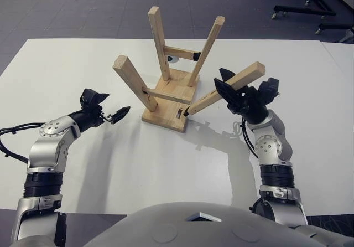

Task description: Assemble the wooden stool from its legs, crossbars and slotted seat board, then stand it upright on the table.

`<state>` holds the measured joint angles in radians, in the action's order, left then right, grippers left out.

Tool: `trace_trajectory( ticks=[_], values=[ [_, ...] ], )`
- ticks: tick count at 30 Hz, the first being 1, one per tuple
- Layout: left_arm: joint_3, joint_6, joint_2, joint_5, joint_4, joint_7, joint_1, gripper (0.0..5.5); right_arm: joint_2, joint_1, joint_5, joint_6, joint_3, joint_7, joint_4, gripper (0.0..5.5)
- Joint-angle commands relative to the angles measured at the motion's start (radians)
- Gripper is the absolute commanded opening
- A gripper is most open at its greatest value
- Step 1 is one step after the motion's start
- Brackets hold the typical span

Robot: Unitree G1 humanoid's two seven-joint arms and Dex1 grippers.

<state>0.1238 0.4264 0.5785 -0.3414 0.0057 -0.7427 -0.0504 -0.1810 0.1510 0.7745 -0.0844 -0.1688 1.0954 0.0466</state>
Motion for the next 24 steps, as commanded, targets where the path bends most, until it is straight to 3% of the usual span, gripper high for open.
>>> trace_trajectory(
  ticks=[1,24],
  values=[
    [-0.005,0.011,0.011,0.005,0.006,-0.006,-0.009,5.40,0.006,0.076,0.080,-0.059,-0.017,-0.028,-0.061,2.06],
    [-0.024,0.005,0.003,0.012,0.016,-0.020,-0.016,5.40,0.075,-0.004,-0.123,0.144,0.112,0.034,0.008,2.06]
  ],
)
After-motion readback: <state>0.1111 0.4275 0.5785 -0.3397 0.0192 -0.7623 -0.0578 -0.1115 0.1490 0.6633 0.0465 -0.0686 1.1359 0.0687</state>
